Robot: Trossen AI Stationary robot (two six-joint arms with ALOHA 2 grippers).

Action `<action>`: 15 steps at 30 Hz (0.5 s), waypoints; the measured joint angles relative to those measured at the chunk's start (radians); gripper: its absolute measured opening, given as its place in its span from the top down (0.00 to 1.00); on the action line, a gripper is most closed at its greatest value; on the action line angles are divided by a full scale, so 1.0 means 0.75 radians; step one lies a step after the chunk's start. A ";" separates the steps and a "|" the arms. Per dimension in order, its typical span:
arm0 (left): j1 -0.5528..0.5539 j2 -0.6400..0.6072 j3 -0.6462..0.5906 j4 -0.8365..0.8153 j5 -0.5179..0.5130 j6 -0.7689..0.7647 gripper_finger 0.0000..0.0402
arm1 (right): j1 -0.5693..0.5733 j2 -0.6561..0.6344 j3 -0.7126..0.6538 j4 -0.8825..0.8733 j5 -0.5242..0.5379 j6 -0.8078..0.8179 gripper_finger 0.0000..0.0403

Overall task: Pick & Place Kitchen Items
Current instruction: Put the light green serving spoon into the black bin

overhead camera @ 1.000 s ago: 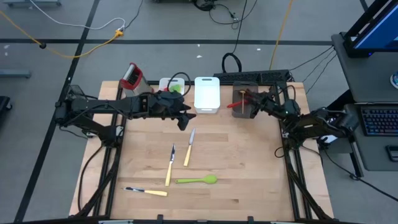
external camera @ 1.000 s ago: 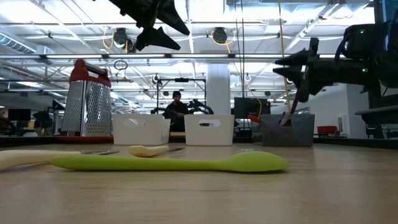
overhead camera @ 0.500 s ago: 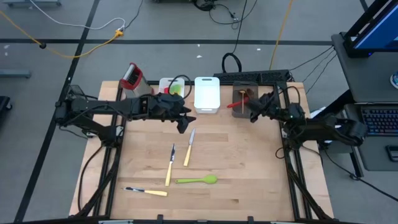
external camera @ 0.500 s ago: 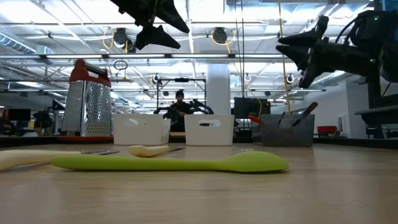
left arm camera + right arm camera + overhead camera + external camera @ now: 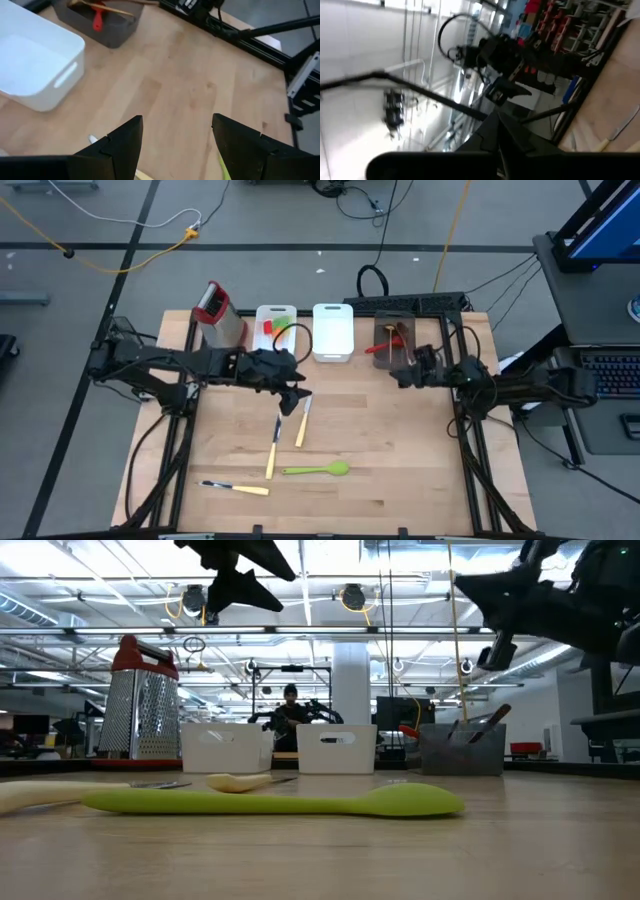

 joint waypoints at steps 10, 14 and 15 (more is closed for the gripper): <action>-0.166 0.000 0.000 -0.016 0.000 -0.011 0.40 | 0.328 -0.002 0.000 -0.026 0.096 -0.336 1.00; -0.227 0.000 0.000 -0.017 0.000 -0.013 0.40 | 0.446 -0.001 0.022 -0.032 0.157 -0.449 0.99; -0.240 0.000 0.000 -0.017 0.000 -0.014 0.40 | 0.474 -0.001 0.033 -0.029 0.209 -0.449 0.99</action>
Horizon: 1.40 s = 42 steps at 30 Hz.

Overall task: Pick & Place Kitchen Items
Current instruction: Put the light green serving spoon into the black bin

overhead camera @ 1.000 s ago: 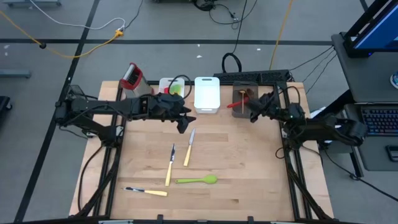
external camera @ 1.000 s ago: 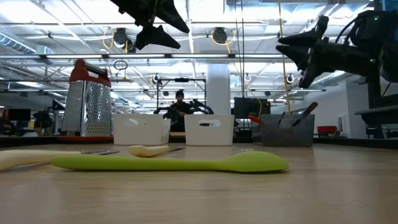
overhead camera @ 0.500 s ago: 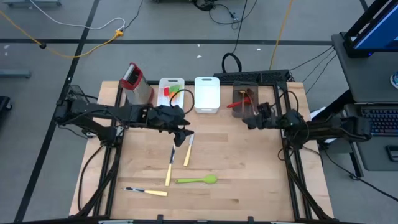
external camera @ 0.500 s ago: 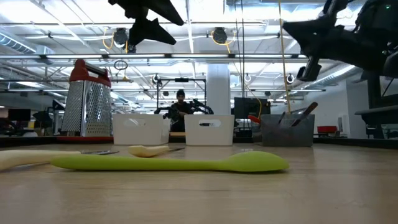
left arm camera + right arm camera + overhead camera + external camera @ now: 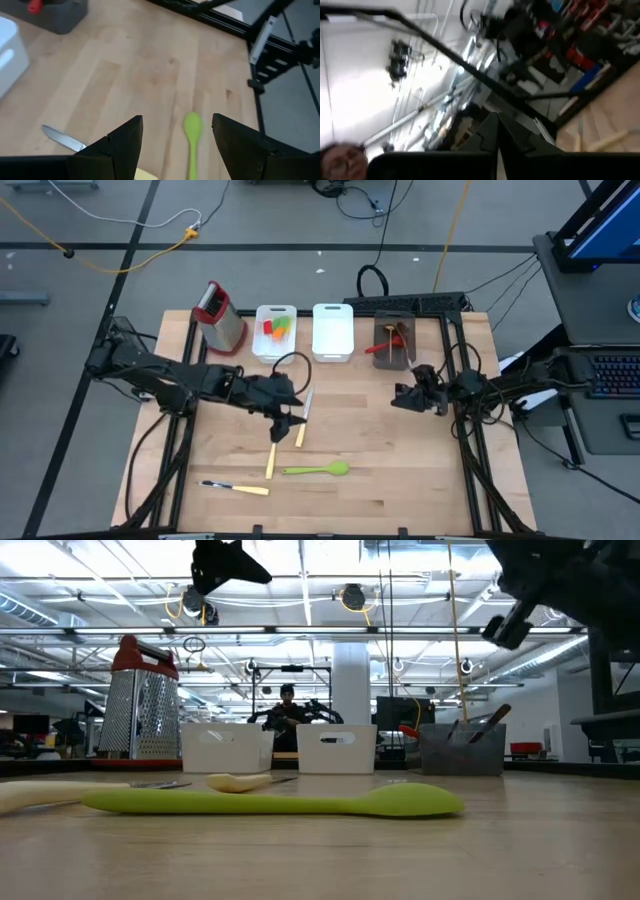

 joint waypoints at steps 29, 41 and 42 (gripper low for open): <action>-0.035 -0.518 -0.359 0.109 -0.013 0.119 0.40 | 0.212 0.296 0.873 -1.006 0.068 -0.908 0.99; -0.117 -0.873 -0.667 0.236 -0.014 0.155 0.40 | 0.233 0.642 1.310 -1.390 0.069 -0.982 0.95; -0.124 -0.895 -0.692 0.228 -0.015 0.158 0.40 | 0.239 0.666 1.338 -1.417 0.072 -0.983 0.94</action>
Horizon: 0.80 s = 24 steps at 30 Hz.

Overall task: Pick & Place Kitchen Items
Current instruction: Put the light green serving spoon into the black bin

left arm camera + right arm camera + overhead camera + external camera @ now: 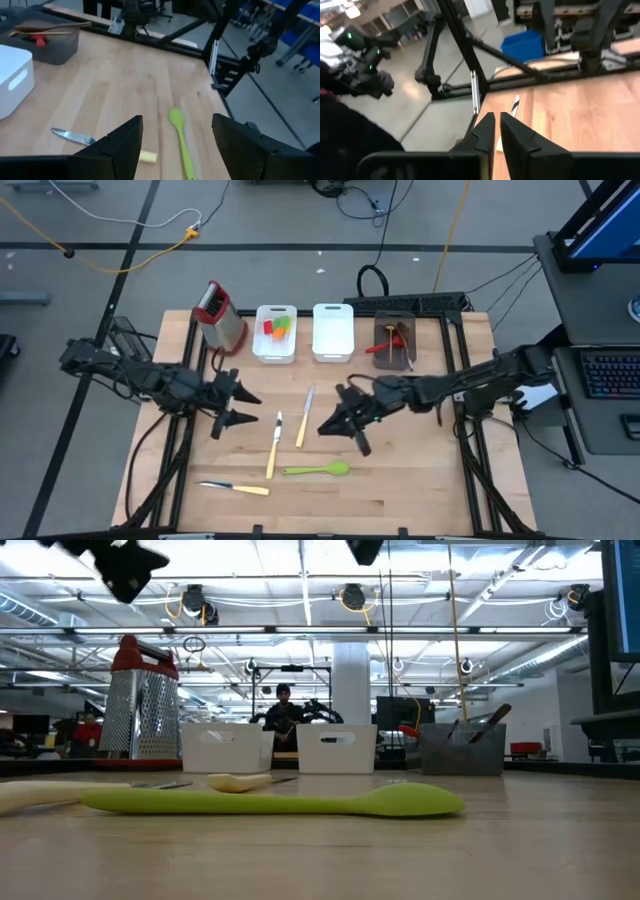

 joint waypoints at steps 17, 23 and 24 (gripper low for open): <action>-0.091 -0.294 -0.243 0.024 0.002 -0.019 0.40 | 0.153 0.343 0.397 -0.422 0.140 -0.064 0.75; -0.130 -0.302 -0.246 0.027 0.004 -0.019 0.40 | 0.187 0.490 0.480 -0.477 0.134 -0.029 0.66; -0.136 -0.303 -0.246 0.026 0.007 -0.022 0.40 | 0.190 0.513 0.487 -0.482 0.133 -0.029 0.64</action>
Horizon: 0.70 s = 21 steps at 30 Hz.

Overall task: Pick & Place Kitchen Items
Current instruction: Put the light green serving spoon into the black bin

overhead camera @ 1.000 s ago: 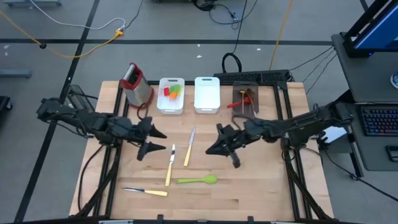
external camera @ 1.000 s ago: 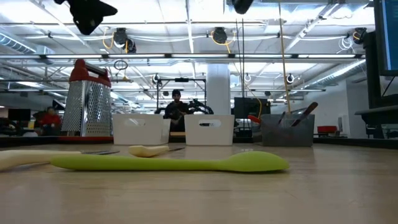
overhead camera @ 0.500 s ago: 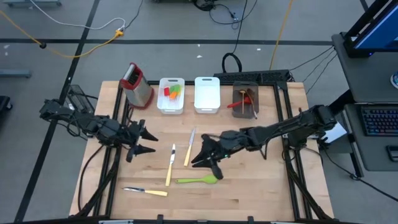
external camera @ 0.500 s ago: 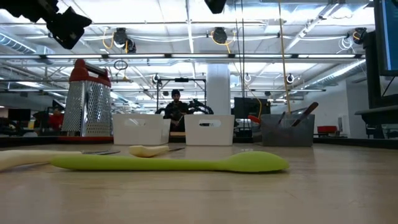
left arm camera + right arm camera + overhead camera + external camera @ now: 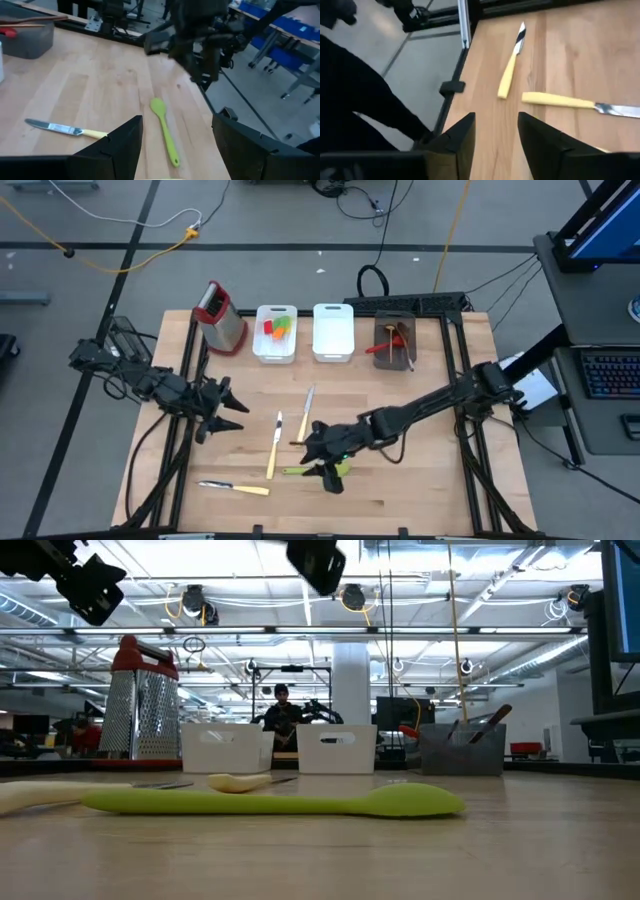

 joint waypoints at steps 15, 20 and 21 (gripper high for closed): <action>-0.102 0.001 0.000 0.000 0.031 -0.067 0.40 | -0.001 0.109 0.013 -0.091 0.007 0.060 0.60; -0.123 0.001 0.000 0.000 0.029 -0.078 0.40 | -0.002 0.108 0.013 -0.032 0.008 0.309 0.60; -0.126 0.001 0.000 -0.001 0.029 -0.079 0.40 | -0.001 0.108 0.013 -0.030 0.008 0.361 0.60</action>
